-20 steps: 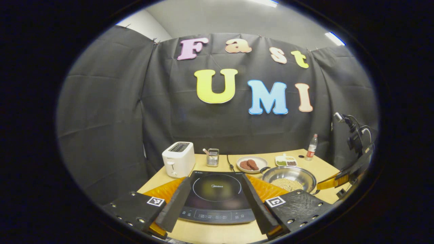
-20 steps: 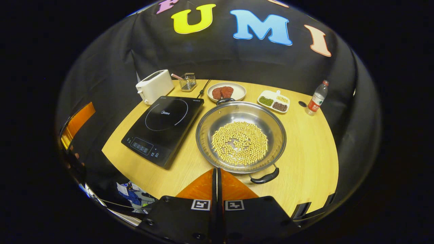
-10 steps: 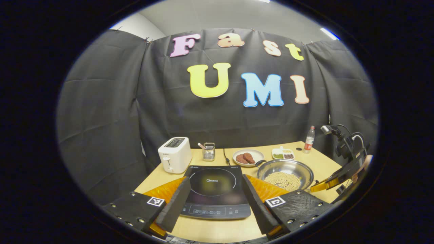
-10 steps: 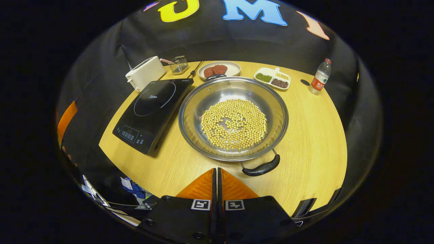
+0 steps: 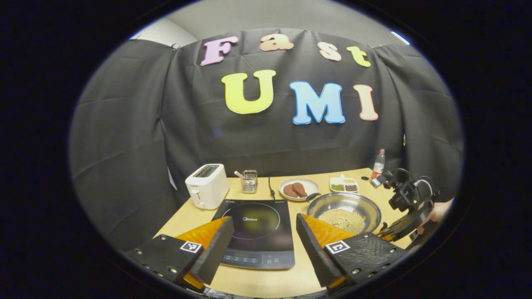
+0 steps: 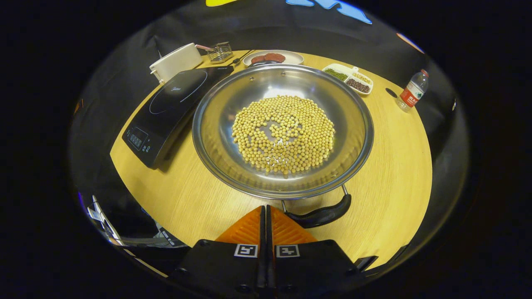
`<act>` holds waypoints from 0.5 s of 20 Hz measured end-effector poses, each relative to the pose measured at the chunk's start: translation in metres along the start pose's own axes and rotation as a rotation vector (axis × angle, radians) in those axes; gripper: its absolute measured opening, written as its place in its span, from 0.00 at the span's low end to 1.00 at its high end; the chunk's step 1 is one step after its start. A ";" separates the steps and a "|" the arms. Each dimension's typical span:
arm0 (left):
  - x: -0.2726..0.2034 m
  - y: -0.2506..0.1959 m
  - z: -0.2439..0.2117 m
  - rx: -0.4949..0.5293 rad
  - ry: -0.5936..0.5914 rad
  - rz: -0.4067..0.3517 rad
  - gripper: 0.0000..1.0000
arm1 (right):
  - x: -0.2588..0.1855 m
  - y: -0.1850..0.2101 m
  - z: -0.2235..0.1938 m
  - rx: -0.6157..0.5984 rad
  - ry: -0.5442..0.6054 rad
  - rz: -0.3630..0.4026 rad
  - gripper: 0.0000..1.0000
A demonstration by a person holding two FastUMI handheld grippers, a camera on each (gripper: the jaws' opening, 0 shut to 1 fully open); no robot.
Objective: First push the handle of the pot to place it horizontally, then grasp the pot with both hands and set it on the induction cooktop.
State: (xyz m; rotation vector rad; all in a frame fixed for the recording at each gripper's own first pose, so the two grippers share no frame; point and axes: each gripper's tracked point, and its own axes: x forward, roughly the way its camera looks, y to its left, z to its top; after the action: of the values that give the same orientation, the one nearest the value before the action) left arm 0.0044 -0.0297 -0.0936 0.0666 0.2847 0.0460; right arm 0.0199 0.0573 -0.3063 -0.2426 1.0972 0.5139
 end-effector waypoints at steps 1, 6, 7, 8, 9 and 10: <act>0.002 -0.005 0.002 0.003 -0.003 0.001 0.92 | 0.001 0.000 -0.001 -0.001 0.004 0.011 0.02; 0.010 -0.030 0.009 0.019 -0.006 -0.009 0.92 | -0.001 -0.023 0.000 -0.015 0.004 -0.007 0.02; 0.012 -0.034 0.007 0.018 -0.001 -0.008 0.95 | 0.000 -0.026 -0.001 -0.007 0.004 -0.002 0.02; 0.013 -0.040 0.008 0.010 -0.001 -0.012 0.93 | -0.001 -0.029 0.000 0.002 0.001 0.001 0.02; 0.014 -0.046 0.008 0.002 0.002 -0.018 0.92 | -0.001 -0.032 0.002 0.008 -0.003 0.001 0.02; 0.015 -0.051 0.009 -0.005 0.004 -0.018 0.92 | -0.001 -0.037 0.004 0.012 -0.005 -0.002 0.02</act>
State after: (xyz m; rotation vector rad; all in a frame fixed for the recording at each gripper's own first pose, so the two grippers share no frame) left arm 0.0233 -0.0799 -0.0931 0.0592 0.2890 0.0286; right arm 0.0416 0.0274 -0.3063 -0.2315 1.0949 0.5058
